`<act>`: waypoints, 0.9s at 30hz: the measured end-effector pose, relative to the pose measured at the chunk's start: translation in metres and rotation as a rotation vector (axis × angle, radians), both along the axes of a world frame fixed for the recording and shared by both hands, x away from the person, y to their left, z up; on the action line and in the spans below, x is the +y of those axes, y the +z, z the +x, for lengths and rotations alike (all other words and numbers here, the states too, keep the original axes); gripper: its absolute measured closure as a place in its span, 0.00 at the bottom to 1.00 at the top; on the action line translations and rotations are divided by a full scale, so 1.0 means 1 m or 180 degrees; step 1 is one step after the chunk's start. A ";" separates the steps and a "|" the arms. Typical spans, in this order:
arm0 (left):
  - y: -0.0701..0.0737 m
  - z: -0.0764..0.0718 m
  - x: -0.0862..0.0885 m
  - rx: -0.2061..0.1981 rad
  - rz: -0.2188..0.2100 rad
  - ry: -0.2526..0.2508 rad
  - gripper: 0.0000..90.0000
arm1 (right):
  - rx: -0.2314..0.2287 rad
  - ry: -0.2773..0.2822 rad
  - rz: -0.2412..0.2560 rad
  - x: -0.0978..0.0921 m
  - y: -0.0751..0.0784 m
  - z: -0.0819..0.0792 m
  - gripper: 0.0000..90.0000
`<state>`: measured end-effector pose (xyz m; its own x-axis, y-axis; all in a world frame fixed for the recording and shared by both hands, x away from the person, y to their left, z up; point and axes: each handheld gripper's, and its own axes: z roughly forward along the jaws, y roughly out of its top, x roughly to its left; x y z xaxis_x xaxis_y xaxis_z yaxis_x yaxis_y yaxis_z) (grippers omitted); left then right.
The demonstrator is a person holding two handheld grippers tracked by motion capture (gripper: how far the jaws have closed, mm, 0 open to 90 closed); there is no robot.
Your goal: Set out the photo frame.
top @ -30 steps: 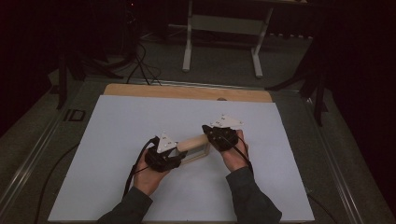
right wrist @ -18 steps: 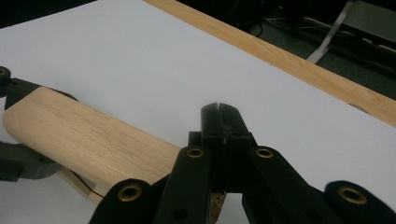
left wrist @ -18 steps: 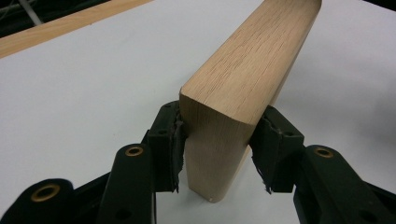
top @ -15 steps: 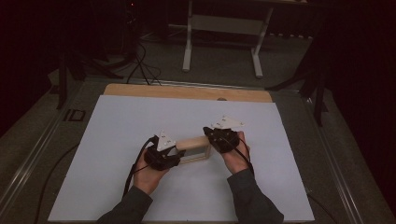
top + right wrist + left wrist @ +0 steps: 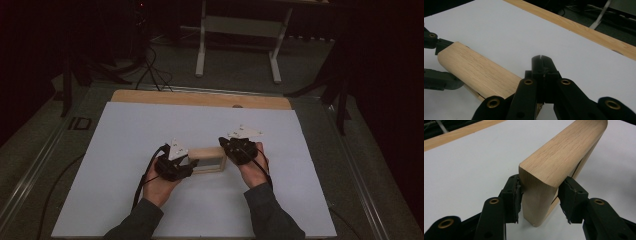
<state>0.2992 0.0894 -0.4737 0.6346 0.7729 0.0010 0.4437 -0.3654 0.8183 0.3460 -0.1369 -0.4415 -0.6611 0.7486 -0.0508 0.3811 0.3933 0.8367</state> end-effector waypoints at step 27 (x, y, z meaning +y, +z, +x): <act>-0.001 0.001 0.002 0.0034 -0.0091 0.0013 0.59 | -0.0107 0.0349 0.0177 -0.036 -0.003 -0.020 0.52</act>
